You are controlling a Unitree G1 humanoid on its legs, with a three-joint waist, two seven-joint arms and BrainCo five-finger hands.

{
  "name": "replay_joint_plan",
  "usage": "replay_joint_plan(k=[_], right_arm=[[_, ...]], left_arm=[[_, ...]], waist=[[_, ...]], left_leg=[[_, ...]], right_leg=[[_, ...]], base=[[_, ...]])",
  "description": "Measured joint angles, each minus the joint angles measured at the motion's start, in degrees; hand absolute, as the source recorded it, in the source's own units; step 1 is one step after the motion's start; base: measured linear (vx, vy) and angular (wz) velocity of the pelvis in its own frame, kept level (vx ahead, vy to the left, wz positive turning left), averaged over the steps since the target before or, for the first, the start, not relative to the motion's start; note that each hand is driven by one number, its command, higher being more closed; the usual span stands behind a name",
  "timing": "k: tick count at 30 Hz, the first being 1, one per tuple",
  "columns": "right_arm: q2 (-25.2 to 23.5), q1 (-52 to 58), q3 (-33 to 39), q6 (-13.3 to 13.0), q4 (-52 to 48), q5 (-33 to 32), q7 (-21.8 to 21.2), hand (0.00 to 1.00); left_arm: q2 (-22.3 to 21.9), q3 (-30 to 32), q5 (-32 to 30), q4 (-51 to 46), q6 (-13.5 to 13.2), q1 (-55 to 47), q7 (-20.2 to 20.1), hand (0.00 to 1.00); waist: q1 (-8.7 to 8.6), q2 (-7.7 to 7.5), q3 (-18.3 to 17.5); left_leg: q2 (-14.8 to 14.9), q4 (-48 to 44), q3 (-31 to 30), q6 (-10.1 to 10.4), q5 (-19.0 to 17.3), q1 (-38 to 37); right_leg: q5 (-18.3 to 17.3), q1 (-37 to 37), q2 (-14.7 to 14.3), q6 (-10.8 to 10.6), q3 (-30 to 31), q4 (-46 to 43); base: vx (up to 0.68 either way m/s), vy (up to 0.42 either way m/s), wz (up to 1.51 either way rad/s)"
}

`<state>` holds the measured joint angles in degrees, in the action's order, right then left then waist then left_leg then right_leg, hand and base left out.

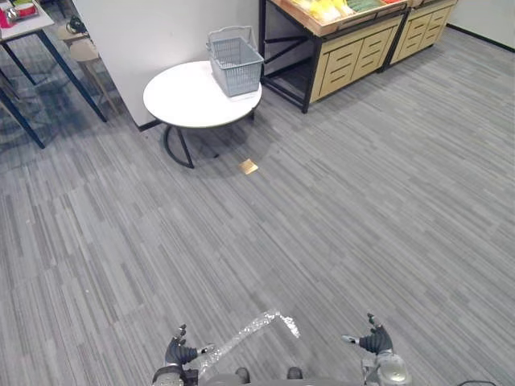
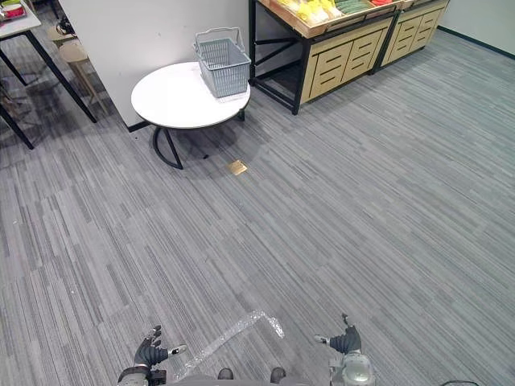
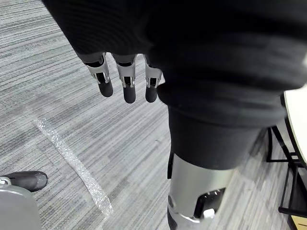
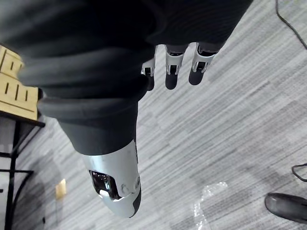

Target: Pick vegetable in the basket

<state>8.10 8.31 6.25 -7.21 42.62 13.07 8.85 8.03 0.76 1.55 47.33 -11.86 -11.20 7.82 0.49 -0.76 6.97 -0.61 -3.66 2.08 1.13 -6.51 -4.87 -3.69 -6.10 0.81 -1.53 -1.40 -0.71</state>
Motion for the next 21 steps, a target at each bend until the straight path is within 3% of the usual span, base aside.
replay_joint_plan(k=[12, 17, 21], right_arm=[[1.5, -0.1, 2.6, -0.4, -3.9, -1.8, 1.1, 0.0], [1.3, 0.2, 2.9, -0.3, -5.6, -3.6, 1.1, 0.0], [1.3, -0.2, 3.2, -0.2, -6.8, -5.6, 1.2, 0.0]], left_arm=[[0.1, 2.7, 1.6, -7.0, -0.1, -2.9, 0.1, 0.0], [-0.6, 4.6, 2.9, -13.2, -0.1, -4.0, 0.2, 0.0], [-1.3, 5.5, 4.2, -18.3, -0.1, -5.3, 1.0, 0.0]], waist=[[-1.32, 0.39, 0.3], [-1.25, 0.81, 0.9], [-0.73, 1.57, 1.0]], left_leg=[[-0.1, -0.7, -0.2, 0.4, -1.1, 0.3], [0.4, -5.5, 1.1, -0.8, -5.5, 3.5], [0.9, -10.7, 2.9, -1.8, -9.0, 7.5]], right_leg=[[-1.3, 0.3, 0.3, -0.8, -0.1, -1.1], [-3.4, 2.1, 0.0, -0.7, 0.3, -2.6], [-5.0, 5.6, -0.2, -1.9, 1.9, -5.6]], base=[[0.01, -0.023, 0.03], [-0.06, -0.025, -0.07], [0.0, 0.036, -0.22]])
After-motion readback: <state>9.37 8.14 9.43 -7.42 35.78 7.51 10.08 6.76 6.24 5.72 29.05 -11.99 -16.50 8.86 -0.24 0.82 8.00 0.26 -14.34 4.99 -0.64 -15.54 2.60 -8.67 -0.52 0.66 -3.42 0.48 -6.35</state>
